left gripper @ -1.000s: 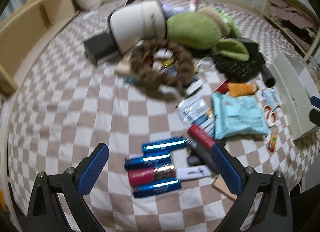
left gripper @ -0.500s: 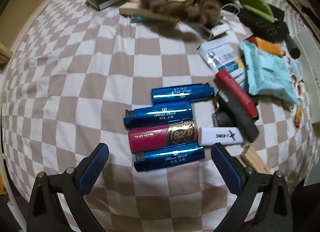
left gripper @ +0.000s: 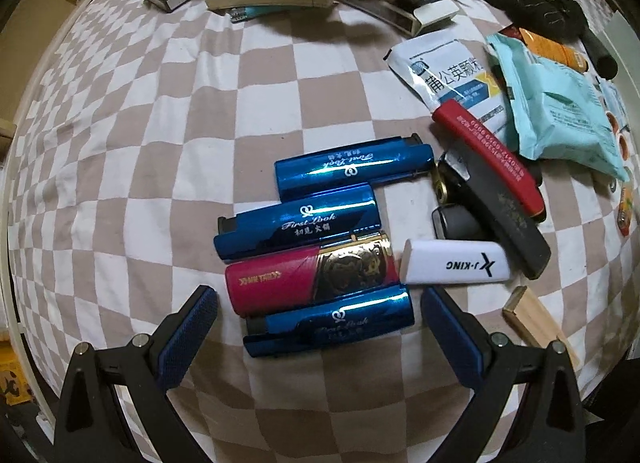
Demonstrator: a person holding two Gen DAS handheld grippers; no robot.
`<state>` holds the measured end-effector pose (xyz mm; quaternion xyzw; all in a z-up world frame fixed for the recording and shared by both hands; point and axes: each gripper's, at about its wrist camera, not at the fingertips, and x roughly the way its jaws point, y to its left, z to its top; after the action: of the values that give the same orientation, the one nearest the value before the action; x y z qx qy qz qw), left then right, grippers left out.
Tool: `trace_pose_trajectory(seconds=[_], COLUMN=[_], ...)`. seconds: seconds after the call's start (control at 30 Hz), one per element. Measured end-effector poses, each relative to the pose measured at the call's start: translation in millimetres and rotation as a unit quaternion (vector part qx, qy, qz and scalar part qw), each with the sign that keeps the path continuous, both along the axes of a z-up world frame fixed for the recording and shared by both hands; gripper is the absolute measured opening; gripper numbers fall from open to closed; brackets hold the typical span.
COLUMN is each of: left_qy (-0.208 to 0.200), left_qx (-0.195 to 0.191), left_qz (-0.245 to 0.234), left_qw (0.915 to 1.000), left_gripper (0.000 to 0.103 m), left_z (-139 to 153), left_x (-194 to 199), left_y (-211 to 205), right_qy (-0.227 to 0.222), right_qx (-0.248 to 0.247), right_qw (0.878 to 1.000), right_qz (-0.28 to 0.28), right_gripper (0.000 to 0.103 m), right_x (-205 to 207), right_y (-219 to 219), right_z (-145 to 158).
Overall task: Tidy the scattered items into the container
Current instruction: 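Lower the left tool to the blue lighter while the right tool lowers to the clear apple-label lighter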
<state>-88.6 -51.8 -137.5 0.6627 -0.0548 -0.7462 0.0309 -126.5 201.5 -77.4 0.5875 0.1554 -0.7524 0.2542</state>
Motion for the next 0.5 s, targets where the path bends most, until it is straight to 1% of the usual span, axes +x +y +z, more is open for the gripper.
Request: trace_pose_trajectory(seconds=[0.1, 0.17, 0.23, 0.5], left_qy=[-0.003, -0.002, -0.002, -0.007], left_qx=[0.005, 0.011, 0.019, 0.030], left_qz=[0.003, 0.005, -0.003, -0.008], left_qw=[1.0000, 0.9999, 0.9998, 0.9995], left_gripper=[0.103, 0.101, 0.095, 0.093], left_z=[-2.7, -3.2, -2.9, -4.4], left_x=[-0.5, -0.7, -0.2, 3.6], left_y=[-1.4, -2.3, -1.4, -2.2], right_qy=[-0.009, -0.018, -0.030, -0.065], right_qx=[0.008, 0.010, 0.015, 0.025], right_qw=[1.000, 0.999, 0.999, 0.997], right_qz=[0.027, 0.031, 0.031, 0.045], right_gripper=[0.103, 0.103, 0.103, 0.103], right_x=[-3.7, -8.8, -13.7, -22.2], right_y=[5.1, 10.4, 14.8, 21.7], right_z=[-8.9, -15.7, -23.9, -47.5])
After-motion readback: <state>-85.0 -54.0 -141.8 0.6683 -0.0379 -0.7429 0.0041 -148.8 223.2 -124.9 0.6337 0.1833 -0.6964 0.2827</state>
